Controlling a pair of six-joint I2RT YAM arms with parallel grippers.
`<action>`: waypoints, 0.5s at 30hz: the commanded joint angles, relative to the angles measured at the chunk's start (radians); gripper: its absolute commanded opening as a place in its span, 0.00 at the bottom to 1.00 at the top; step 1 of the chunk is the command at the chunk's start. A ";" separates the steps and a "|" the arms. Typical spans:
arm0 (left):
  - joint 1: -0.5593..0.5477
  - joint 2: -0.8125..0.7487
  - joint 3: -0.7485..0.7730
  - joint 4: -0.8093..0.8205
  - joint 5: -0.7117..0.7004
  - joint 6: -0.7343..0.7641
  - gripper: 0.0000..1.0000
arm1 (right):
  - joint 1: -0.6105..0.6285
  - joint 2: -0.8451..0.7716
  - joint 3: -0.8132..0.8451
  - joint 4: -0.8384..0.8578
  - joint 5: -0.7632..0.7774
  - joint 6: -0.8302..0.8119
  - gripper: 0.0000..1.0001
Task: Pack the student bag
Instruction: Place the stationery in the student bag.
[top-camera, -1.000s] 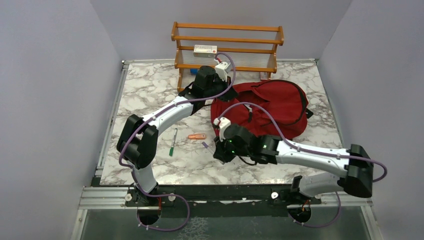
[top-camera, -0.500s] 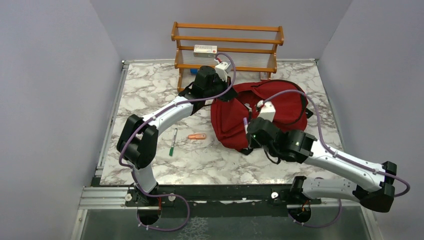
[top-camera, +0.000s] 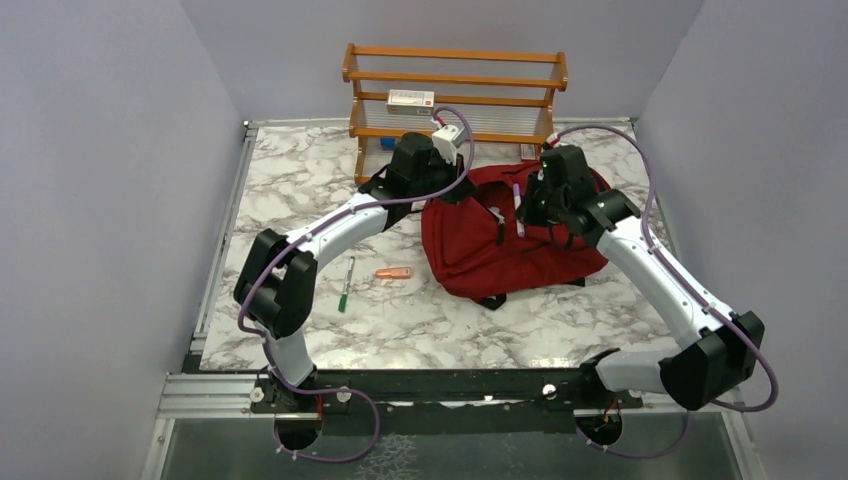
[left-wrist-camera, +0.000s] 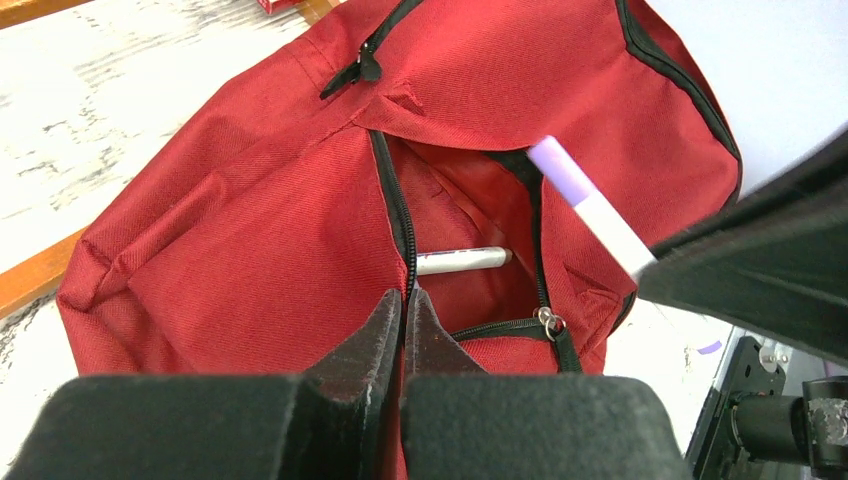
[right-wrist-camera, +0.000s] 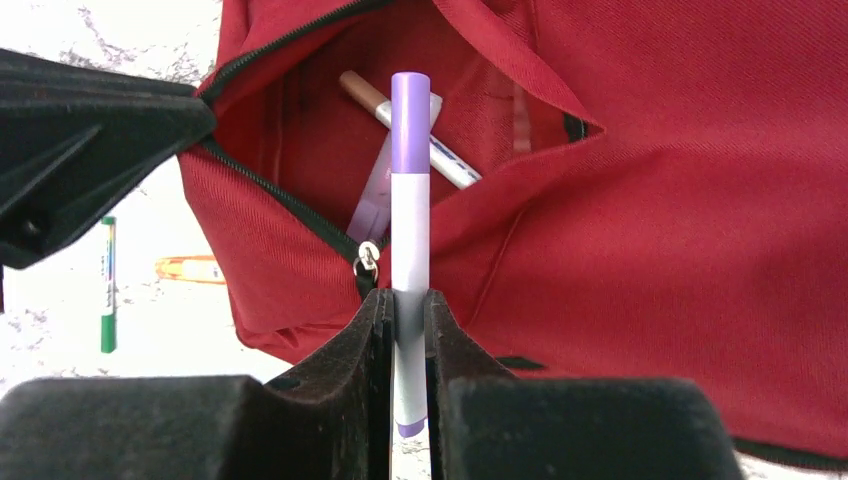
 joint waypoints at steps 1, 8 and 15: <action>-0.015 -0.008 0.002 0.013 -0.045 0.053 0.00 | -0.100 0.060 0.082 -0.009 -0.306 -0.099 0.00; -0.048 0.002 -0.002 0.011 -0.053 0.072 0.00 | -0.201 0.186 0.198 -0.081 -0.515 -0.147 0.00; -0.054 0.004 -0.001 0.006 -0.078 0.080 0.00 | -0.212 0.254 0.236 -0.165 -0.542 -0.188 0.00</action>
